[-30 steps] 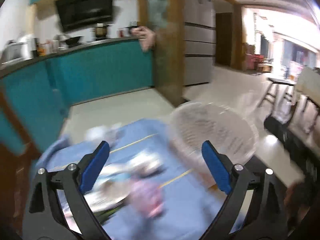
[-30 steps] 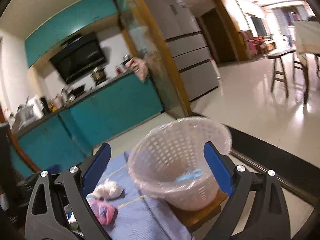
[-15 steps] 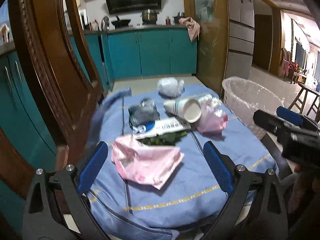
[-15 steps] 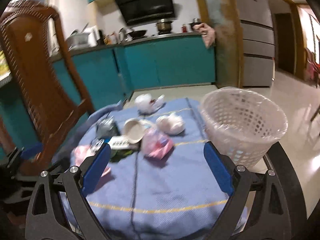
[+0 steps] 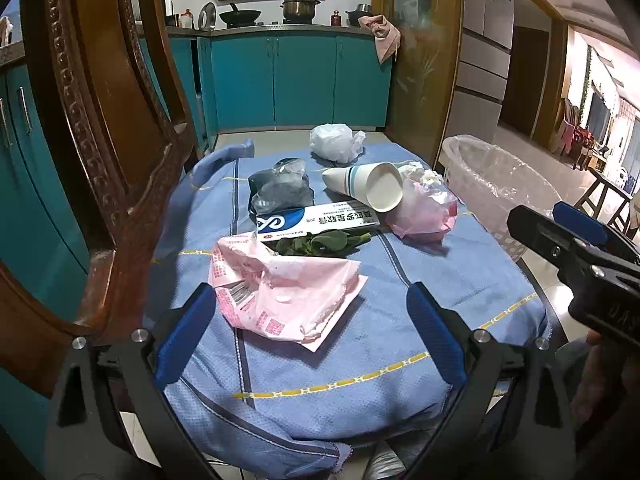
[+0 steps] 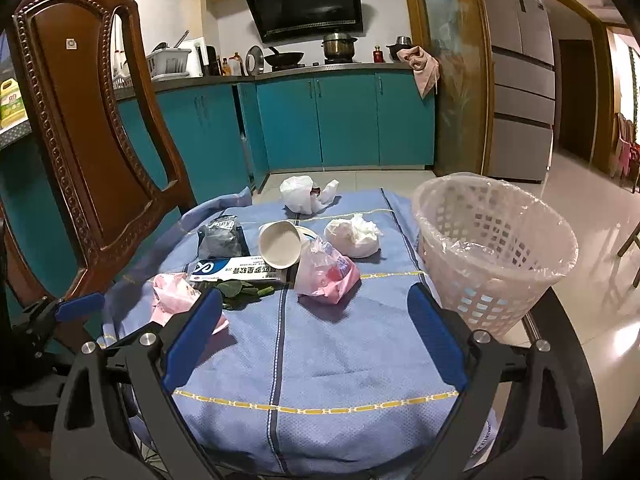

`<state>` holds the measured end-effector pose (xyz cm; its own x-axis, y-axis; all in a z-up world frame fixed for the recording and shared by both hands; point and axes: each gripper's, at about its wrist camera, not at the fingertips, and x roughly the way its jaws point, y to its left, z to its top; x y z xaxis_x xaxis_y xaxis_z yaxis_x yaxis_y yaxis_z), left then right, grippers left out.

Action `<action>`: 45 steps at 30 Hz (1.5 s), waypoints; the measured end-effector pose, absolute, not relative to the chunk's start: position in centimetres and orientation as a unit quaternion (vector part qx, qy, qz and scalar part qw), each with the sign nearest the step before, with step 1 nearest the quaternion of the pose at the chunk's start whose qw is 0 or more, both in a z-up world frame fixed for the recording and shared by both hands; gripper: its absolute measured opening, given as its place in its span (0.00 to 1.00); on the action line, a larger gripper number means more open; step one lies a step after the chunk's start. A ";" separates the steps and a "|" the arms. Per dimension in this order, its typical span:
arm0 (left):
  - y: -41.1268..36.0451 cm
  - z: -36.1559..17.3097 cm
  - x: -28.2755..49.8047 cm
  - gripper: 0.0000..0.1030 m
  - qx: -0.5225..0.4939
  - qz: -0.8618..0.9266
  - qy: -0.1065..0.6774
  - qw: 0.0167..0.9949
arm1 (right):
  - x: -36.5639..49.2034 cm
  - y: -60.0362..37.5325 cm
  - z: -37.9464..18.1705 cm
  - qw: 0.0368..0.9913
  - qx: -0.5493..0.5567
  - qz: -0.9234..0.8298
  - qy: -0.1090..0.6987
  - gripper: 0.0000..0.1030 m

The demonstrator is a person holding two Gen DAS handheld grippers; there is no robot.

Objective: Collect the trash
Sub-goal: 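Bring both tools back over the table, then grasp the white plastic bag with the left tool while the right tool grasps the white tissue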

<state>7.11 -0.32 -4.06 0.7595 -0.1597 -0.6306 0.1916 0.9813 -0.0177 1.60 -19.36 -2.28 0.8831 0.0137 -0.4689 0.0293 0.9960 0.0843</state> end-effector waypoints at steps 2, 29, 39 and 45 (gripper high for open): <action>-0.4 -4.0 7.1 0.93 0.024 -0.095 0.334 0.937 | 1.7 -19.5 -2.2 0.969 0.046 -0.005 0.242 0.89; -0.6 -2.9 9.2 0.93 0.007 -0.109 0.346 0.932 | 3.8 -21.0 -1.6 0.964 0.072 0.001 0.256 0.89; -5.5 3.4 22.3 0.86 0.055 -0.139 0.339 0.929 | 14.9 -24.0 -1.3 0.940 0.105 0.002 0.324 0.89; -9.0 1.0 32.3 0.74 0.058 -0.157 0.414 0.895 | 21.0 -25.3 -4.3 0.914 0.114 -0.007 0.389 0.77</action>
<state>32.27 -9.02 1.02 0.6075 -0.2336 -0.7592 0.3294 0.9438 -0.0269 21.00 -25.30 -4.33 0.6966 0.0760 -0.7134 0.1010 0.9741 0.2023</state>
